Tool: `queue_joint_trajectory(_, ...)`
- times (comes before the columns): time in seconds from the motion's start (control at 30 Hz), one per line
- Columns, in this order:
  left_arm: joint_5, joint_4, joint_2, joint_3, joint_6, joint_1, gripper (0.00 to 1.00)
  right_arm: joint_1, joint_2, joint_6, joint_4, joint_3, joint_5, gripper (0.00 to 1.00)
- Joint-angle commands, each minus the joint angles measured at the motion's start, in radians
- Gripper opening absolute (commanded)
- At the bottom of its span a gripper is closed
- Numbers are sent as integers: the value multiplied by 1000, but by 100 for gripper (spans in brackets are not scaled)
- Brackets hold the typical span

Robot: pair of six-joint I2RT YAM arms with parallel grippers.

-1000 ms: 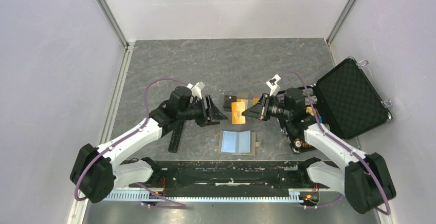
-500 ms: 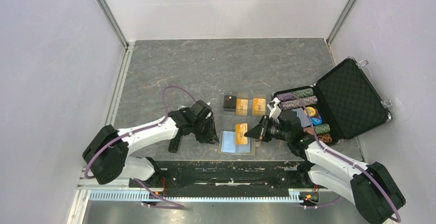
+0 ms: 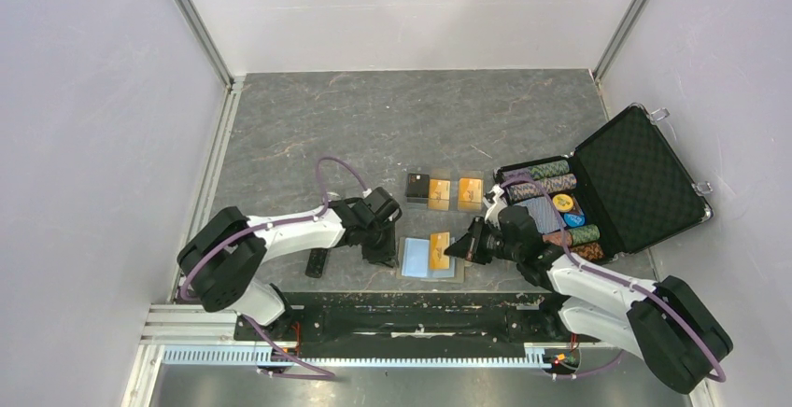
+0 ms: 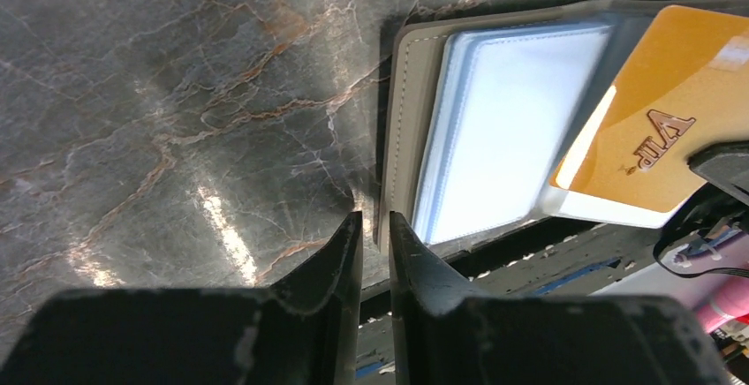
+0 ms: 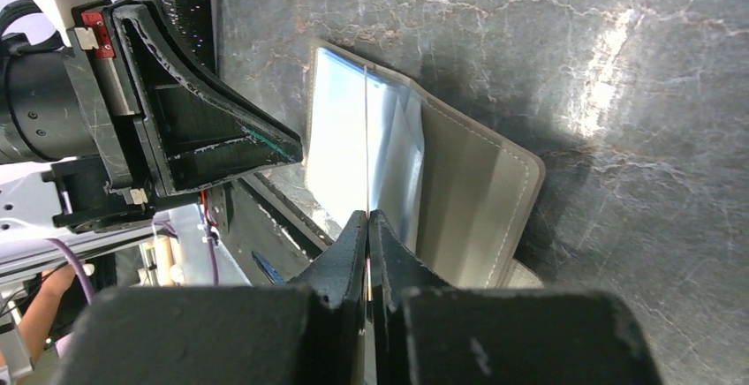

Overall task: Put the credit cards into the card holder
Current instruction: Insert the credit card into the card holder.

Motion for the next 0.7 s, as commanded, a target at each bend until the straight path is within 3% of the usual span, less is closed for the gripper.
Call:
queue_joint_trajectory(0.0, -23, 24, 27, 38, 14, -12, 22, 19, 9, -13, -37, 12, 63, 0)
queue_joint_trajectory(0.67, -17, 26, 67, 57, 21, -29, 19, 98, 106, 81, 82, -14, 80, 0)
